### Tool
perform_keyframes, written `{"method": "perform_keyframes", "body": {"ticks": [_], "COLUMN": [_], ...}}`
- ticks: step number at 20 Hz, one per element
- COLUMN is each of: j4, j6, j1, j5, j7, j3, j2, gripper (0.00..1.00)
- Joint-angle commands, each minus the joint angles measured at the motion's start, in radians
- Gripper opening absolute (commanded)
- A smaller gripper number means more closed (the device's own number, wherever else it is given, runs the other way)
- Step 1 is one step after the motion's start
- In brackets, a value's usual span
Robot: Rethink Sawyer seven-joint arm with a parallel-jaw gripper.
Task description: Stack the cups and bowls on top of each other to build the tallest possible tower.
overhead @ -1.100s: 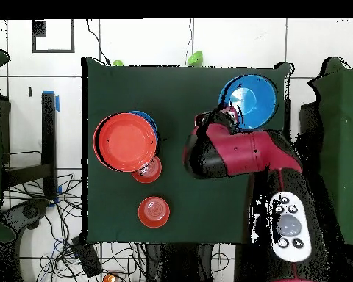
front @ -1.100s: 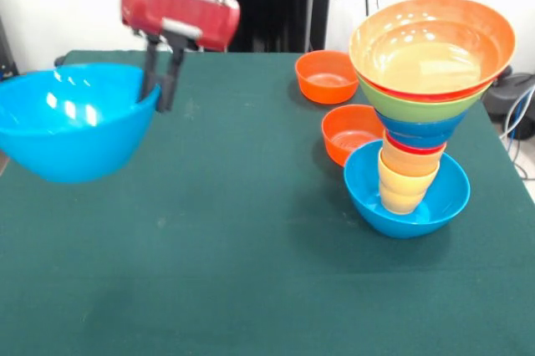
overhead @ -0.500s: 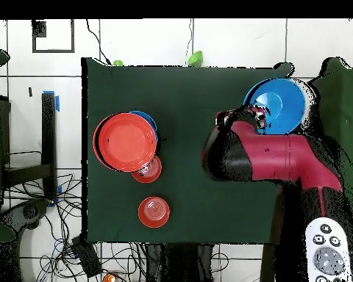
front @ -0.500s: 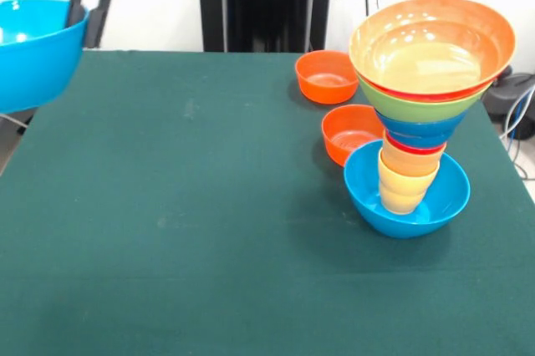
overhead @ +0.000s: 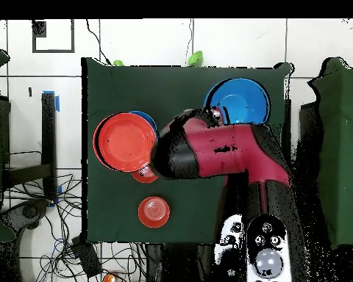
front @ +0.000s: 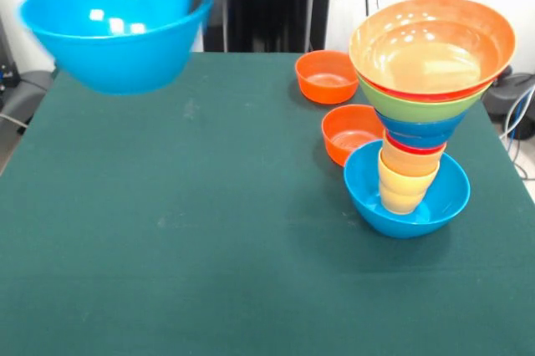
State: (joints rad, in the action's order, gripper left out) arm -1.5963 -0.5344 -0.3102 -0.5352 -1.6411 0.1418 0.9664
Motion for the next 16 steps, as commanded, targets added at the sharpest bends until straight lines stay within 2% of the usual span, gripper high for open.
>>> {"method": "perform_keyframes", "body": {"ticks": [1,10,16], "j4": [-0.036,-0.004,0.010], "j6": [-0.175,-0.251,-0.268], "j1": [0.100,0.201,0.259], "j5": [0.048,0.100,0.124], "j7": [-0.141,-0.200,-0.243], "j3": [-0.011,-0.075,-0.117], "j2": [-0.002,-0.017,-0.037], "gripper": [0.00,0.00,0.00]}}
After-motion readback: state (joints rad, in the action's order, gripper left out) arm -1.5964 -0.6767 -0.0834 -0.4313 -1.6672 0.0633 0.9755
